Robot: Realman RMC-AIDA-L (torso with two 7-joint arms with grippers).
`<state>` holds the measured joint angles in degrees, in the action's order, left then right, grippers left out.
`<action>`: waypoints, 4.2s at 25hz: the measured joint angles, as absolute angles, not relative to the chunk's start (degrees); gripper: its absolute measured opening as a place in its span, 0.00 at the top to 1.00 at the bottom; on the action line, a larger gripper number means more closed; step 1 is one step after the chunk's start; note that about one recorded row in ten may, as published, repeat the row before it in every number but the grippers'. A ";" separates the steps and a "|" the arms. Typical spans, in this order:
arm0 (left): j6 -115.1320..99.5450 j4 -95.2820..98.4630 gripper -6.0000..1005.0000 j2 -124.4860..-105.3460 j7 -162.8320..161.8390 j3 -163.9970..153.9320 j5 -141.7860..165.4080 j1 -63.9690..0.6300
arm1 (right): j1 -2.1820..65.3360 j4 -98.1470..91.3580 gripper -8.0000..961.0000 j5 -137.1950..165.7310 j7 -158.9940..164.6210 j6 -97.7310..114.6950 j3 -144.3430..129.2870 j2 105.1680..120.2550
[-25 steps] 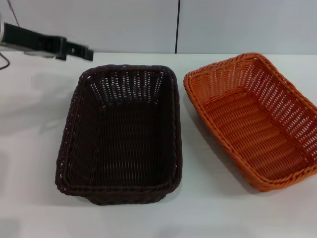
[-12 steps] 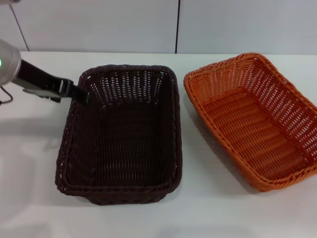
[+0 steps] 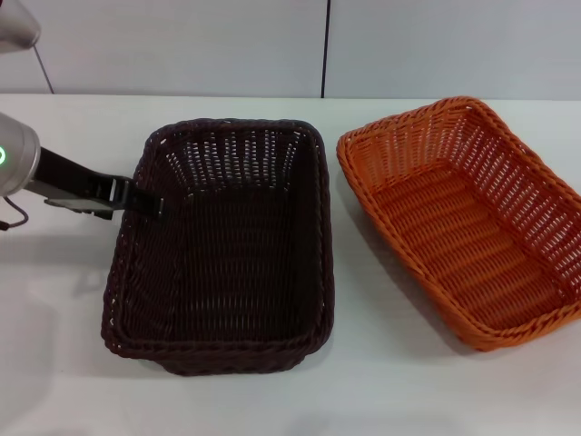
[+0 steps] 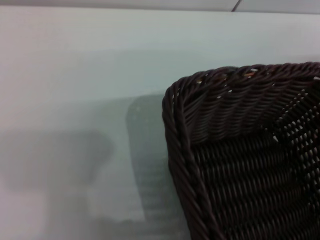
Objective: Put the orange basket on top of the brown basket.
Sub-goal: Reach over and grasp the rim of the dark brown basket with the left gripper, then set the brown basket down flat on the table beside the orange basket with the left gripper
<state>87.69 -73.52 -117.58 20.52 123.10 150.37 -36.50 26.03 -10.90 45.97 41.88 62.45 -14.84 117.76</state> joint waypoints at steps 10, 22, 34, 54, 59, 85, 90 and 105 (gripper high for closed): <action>83.96 -68.84 0.19 -117.60 20.50 123.03 150.73 -35.94 | 26.75 -11.09 0.23 46.06 41.95 62.50 -14.86 117.77; 82.86 -68.43 0.31 -117.33 20.79 123.20 150.95 -36.23 | 27.22 -11.02 0.23 45.84 41.92 61.17 -14.85 117.73; 83.71 -68.57 0.69 -117.33 21.03 122.69 150.82 -36.30 | 27.25 -10.90 0.23 45.80 41.92 60.47 -14.83 117.68; 90.65 -76.40 0.79 -116.39 27.42 124.25 145.60 -36.36 | 27.21 -10.90 0.23 45.69 41.86 58.34 -14.84 117.68; 98.13 -75.92 0.78 -114.55 35.37 126.52 140.05 -39.39 | 27.27 -10.90 0.23 45.69 41.42 57.98 -14.85 117.68; 89.97 -53.06 0.76 -117.72 42.86 125.25 138.65 -53.68 | 27.39 -10.55 0.23 46.06 41.21 56.49 -14.94 117.90; 90.30 -51.11 0.75 -117.58 42.57 125.23 138.94 -54.26 | 27.48 -10.55 0.23 46.06 41.22 55.92 -14.94 117.72; 89.50 -55.74 0.41 -117.69 43.04 126.81 137.95 -52.10 | 27.14 -10.82 0.23 46.06 42.03 56.09 -15.02 117.56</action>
<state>89.50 -55.74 -117.69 43.04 126.81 137.95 -52.10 27.14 -10.82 46.06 42.03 56.09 -15.02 117.56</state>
